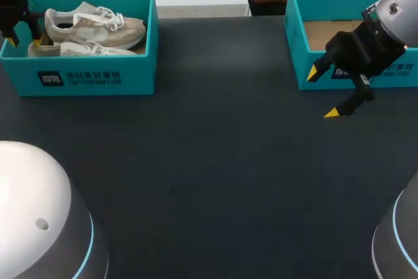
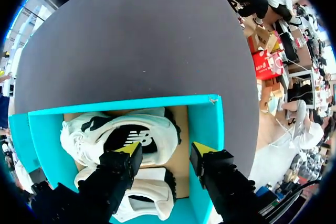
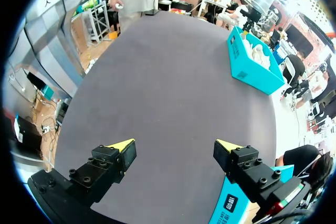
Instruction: Take the shoe out of the shoebox, open the shoe tongue, remove and reinsert the insole, then place the shoe into the shoebox
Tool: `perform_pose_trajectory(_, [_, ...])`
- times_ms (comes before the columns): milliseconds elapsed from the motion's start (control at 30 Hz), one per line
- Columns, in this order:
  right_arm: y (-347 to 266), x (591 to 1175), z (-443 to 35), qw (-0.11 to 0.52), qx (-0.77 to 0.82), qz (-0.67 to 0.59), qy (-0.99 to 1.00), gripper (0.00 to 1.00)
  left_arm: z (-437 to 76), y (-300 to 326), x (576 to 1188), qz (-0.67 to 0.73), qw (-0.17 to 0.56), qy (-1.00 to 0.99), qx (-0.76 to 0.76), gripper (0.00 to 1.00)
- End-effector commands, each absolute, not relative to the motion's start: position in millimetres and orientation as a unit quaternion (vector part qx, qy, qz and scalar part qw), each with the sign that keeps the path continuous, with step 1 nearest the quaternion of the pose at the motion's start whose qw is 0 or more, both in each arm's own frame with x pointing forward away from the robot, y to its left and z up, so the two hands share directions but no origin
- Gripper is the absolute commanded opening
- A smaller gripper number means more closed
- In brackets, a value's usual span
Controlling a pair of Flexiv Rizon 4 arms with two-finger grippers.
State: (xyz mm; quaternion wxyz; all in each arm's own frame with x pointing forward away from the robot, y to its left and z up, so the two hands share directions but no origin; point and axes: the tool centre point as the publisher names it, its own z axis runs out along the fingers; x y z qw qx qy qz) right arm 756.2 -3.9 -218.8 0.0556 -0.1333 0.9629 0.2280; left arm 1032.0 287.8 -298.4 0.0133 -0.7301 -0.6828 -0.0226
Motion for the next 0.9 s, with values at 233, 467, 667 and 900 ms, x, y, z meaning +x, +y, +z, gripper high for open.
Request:
perform_pose_trajectory(233, [-2.8, 757.2, -219.5, 0.055, -0.133, 0.227, 0.963, 1.0, -314.5, 287.6, 1030.3, -0.04, 0.01, -0.687, -0.726, 0.47])
perform_pose_trajectory(467, [-2.8, 757.2, -219.5, 0.055, -0.133, 0.227, 0.963, 1.0, -323.8, 291.4, 1033.0, -0.044, 0.015, -0.686, -0.726, 0.6])
perform_pose_trajectory(667, [-2.8, 757.2, -219.5, 0.055, -0.133, 0.227, 0.963, 1.0, -338.6, 292.3, 1034.4, -0.032, 0.023, -0.681, -0.731, 0.63])
perform_pose_trajectory(900, [-2.8, 757.2, -219.5, 0.055, -0.133, 0.227, 0.963, 1.0, -358.7, 293.6, 1033.3, -0.039, 0.035, -0.683, -0.728, 0.57])
